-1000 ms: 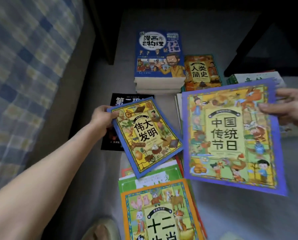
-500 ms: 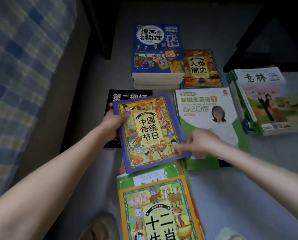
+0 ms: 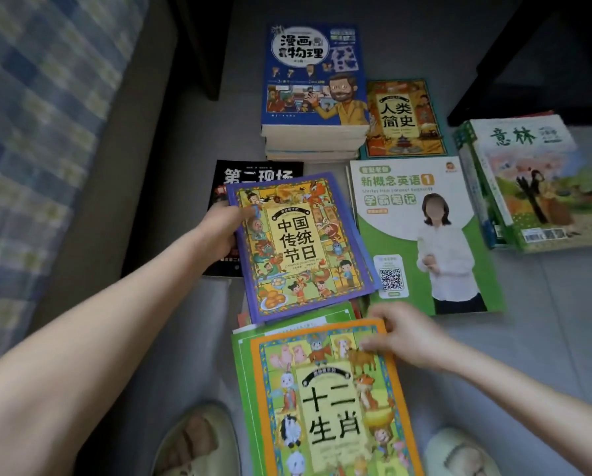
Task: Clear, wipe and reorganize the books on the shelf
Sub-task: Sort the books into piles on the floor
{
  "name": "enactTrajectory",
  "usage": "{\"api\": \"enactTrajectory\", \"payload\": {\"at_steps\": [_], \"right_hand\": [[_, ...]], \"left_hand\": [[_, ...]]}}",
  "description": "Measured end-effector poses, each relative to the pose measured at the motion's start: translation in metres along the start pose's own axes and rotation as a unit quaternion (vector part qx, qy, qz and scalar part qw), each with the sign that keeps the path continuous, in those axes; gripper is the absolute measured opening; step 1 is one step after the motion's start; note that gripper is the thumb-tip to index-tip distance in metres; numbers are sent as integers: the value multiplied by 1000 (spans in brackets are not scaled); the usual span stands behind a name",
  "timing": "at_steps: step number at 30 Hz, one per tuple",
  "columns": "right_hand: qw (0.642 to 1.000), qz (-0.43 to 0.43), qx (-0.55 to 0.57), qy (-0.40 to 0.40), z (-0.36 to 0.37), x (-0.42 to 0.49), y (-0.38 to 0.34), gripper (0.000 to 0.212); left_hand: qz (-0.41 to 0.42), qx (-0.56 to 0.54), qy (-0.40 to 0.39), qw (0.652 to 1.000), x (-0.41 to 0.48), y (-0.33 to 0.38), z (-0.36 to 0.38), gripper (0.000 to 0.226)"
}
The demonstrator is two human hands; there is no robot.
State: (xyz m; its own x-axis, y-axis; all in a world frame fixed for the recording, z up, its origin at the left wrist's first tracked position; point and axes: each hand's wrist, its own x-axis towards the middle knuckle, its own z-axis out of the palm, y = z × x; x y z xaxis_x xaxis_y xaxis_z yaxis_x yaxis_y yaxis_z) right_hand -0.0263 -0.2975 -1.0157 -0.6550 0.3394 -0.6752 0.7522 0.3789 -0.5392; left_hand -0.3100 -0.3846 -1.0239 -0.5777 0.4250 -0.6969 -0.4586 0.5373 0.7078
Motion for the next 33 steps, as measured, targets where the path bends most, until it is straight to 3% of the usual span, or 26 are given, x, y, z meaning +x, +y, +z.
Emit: {"api": "enactTrajectory", "payload": {"at_steps": [3, 5, 9, 12, 16, 18, 20, 22, 24, 27, 30, 31, 33], "right_hand": [[972, -94, 217, 3, -49, -14, -29, 13], [952, -123, 275, 52, -80, -6, -45, 11], [951, -132, 260, 98, -117, 46, -71, 11], [973, -95, 187, 97, -109, 87, -73, 19], [966, -23, 169, 196, -89, 110, -62, 21], [963, -6, 125, 239, -87, 110, -60, 28], [954, -11, 182, 238, -90, 103, -58, 49], [910, -37, 369, 187, -99, 87, -54, 70], [867, -90, 463, 160, -113, 66, -48, 63], [835, -211, 456, 223, -134, 35, -43, 48], [781, -268, 464, 319, -156, 15, -30, 36], [780, -263, 455, 340, -160, 14, -21, 39], [818, -211, 400, 355, -160, 23, 5, 43]], "left_hand": [[-1, -26, -24, 999, -2, -1, -3, 16], [-6, -52, -38, 998, -1, -3, -6, 37], [-29, -78, -73, 994, 2, -1, -6, 80], [-35, -90, -38, 995, -5, 0, 1, 89], [0, -119, -62, 991, -23, 3, 10, 79], [66, -67, -39, 995, -36, 8, 17, 39], [128, -70, -14, 989, -51, 13, 25, 10], [165, -103, -28, 981, -69, 23, 30, 14], [209, -136, -55, 967, -86, 36, 36, 21], [299, -163, -97, 935, -101, 61, 52, 28], [361, -80, -131, 920, -99, 83, 77, 35], [363, -38, -135, 921, -94, 87, 85, 34], [344, 32, -142, 928, -80, 88, 99, 38]]}}
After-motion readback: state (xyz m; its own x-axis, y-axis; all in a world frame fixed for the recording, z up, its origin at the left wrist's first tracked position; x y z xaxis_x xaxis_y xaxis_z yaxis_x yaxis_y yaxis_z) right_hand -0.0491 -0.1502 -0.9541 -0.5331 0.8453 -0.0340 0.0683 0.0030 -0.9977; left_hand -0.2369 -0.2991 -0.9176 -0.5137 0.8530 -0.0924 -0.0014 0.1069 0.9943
